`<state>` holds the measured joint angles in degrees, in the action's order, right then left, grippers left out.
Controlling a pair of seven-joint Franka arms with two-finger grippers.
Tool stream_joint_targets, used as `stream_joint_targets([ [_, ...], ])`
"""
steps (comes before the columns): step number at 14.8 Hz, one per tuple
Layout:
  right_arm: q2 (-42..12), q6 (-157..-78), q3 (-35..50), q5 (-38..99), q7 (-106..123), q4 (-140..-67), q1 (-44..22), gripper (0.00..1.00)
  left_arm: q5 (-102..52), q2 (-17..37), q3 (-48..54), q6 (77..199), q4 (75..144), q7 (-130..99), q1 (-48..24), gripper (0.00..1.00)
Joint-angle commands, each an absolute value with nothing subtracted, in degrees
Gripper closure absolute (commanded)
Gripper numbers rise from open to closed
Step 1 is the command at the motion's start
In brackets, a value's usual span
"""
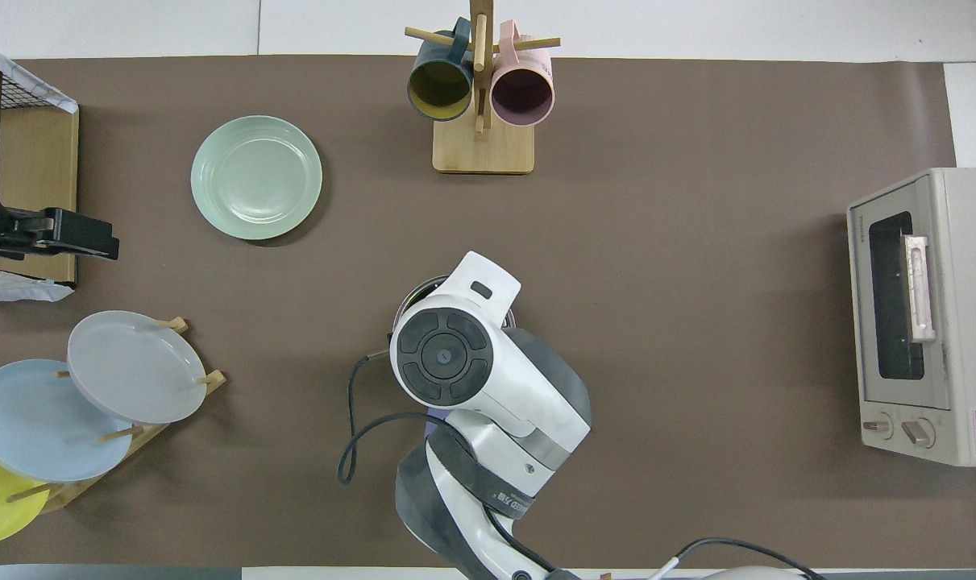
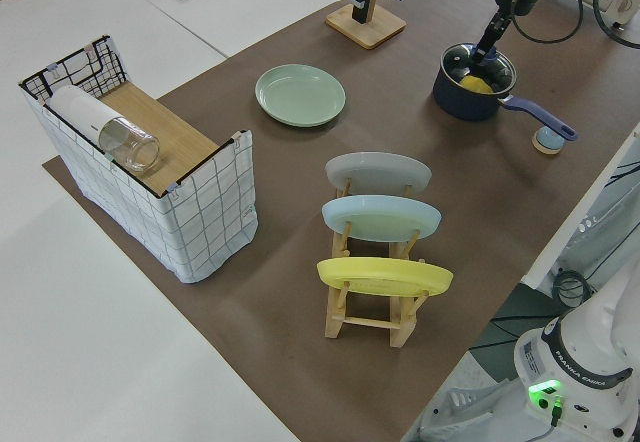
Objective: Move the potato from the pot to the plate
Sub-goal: 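Carry the lid toward the toaster with the right gripper while the left gripper approaches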
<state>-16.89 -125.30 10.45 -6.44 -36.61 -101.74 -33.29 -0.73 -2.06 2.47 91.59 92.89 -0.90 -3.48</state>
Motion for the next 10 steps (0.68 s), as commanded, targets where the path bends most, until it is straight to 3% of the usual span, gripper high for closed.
stream_joint_targets([
  [1,-16.4,-124.4,10.3,-7.4,-35.1,-100.3,-32.6,0.78,0.1,-2.9,2.8,91.9,93.5,-1.2,-3.2,0.00],
  [5,-16.4,-112.3,9.9,-6.4,-29.3,-90.2,-28.9,0.78,0.1,-2.9,2.8,92.0,93.5,-1.3,-3.4,0.00],
  [10,-15.4,-110.0,9.9,-3.4,-14.5,-90.1,-18.0,0.78,0.1,-3.0,3.3,91.9,93.5,-1.3,-3.9,0.00],
])
